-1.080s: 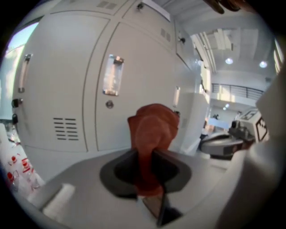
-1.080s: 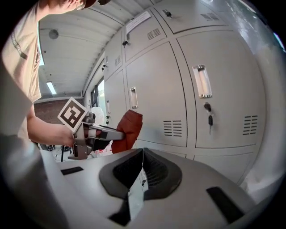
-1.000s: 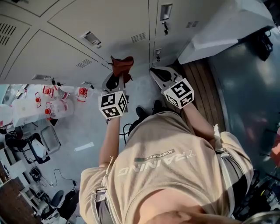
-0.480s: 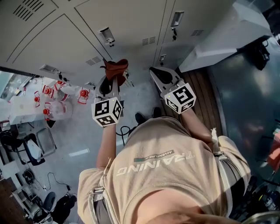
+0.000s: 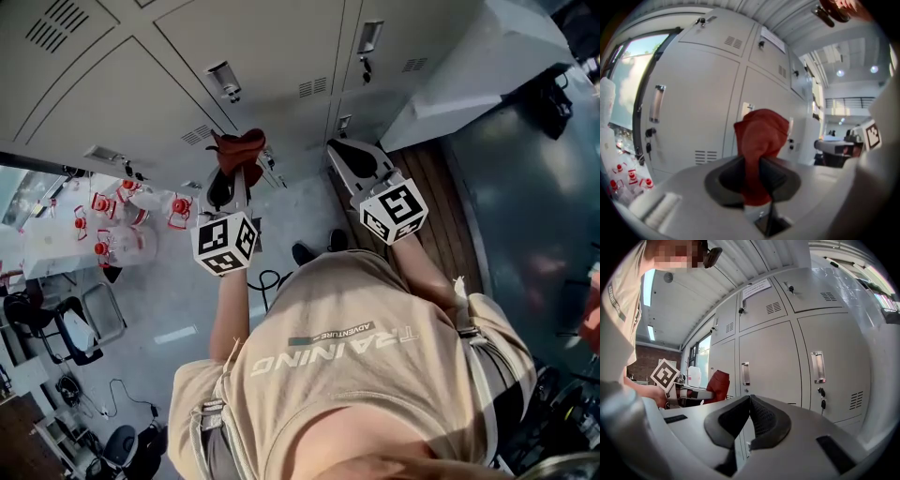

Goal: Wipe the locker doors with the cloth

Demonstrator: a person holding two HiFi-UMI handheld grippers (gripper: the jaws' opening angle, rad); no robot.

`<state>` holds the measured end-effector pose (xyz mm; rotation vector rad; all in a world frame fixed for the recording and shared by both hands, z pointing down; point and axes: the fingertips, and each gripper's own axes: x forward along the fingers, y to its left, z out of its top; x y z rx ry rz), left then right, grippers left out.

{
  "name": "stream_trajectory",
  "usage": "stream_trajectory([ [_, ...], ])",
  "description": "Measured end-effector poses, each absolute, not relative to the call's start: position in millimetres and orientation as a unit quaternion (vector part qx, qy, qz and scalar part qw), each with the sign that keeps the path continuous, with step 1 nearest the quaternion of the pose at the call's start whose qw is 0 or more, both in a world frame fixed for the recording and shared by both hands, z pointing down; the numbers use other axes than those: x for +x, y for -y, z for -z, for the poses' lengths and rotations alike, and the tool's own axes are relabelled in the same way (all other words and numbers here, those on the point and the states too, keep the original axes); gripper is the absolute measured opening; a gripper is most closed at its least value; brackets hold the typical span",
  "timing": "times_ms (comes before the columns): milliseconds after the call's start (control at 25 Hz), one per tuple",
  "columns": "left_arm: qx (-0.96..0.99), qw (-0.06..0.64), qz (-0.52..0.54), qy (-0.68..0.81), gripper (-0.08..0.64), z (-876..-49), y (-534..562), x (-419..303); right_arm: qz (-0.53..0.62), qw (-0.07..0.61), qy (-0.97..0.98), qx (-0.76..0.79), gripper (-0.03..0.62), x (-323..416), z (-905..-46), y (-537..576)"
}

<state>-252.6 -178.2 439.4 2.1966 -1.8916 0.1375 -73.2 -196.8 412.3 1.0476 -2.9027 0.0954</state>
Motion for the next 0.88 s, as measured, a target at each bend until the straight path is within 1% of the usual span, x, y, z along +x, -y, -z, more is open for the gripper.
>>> stream_trajectory([
  [880, 0.752, 0.114, -0.04, 0.648, 0.081, -434.6, 170.2, -248.4, -0.027, 0.026, 0.944, 0.329, 0.014, -80.4, -411.8, 191.6],
])
